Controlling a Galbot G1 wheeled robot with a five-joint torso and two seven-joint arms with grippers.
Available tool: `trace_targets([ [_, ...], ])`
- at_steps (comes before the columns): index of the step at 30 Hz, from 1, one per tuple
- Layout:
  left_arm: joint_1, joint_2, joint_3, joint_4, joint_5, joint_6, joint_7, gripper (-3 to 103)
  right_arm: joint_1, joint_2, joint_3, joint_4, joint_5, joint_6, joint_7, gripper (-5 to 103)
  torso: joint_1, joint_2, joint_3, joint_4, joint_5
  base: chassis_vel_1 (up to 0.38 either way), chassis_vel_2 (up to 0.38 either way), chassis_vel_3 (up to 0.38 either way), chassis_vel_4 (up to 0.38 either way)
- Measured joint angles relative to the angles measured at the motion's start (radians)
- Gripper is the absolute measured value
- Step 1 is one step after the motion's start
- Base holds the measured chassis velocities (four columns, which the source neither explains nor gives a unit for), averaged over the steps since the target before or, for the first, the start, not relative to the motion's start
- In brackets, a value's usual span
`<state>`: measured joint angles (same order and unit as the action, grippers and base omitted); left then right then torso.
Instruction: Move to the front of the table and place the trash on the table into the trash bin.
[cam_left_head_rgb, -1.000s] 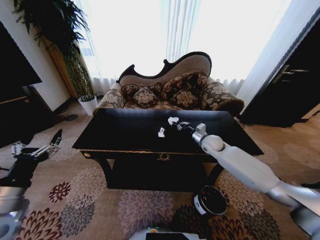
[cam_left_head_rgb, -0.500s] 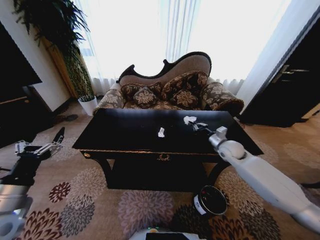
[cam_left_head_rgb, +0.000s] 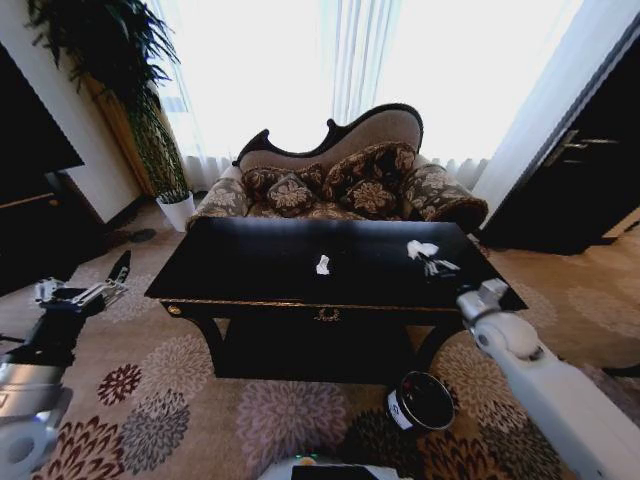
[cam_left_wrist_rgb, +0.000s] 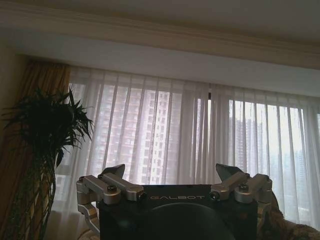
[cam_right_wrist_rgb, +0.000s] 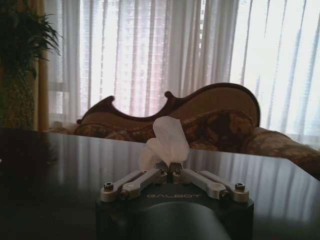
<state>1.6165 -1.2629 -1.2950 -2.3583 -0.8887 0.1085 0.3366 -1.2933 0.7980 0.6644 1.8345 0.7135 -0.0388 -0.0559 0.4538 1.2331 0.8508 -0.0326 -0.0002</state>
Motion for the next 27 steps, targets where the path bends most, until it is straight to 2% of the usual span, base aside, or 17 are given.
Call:
trace_targets([
  [6, -0.013, 0.006, 0.019, 0.011, 0.003, 0.0, 0.0, 100, -0.107, 0.07, 0.126, 0.005, -0.018, 0.035, -0.021, 1, 0.0, 0.0, 0.0, 0.0002, 0.0001, 0.0, 0.0, 0.0, 0.0],
  [11, -0.021, 0.021, 0.017, 0.028, 0.0, -0.004, 0.001, 100, -0.167, 0.101, 0.219, 0.014, -0.018, 0.056, -0.046, 1, 0.0, 0.0, 0.0, 0.0001, -0.0001, 0.0, 0.0, 0.0, 0.0],
  [17, -0.03, 0.031, 0.018, 0.048, -0.003, -0.012, 0.003, 100, -0.21, 0.118, 0.261, -0.016, -0.032, 0.094, -0.072, 1, 0.0, 0.0, 0.0, 0.0002, 0.0, 0.0, 0.0, 0.0, 0.0],
  [21, -0.053, 0.028, 0.052, 0.067, 0.004, -0.013, 0.004, 100, -0.25, 0.13, 0.28, -0.049, -0.046, 0.134, -0.079, 1, 0.0, 0.0, 0.0, 0.0003, 0.0, 0.0, 0.0, 0.0, 0.0],
  [27, -0.076, 0.028, 0.079, 0.104, 0.015, -0.017, 0.005, 100, -0.302, 0.165, 0.313, -0.034, -0.041, 0.145, -0.09, 1, 0.0, 0.0, 0.0, -0.0001, -0.0001, 0.0, 0.0, 0.0, 0.0],
])
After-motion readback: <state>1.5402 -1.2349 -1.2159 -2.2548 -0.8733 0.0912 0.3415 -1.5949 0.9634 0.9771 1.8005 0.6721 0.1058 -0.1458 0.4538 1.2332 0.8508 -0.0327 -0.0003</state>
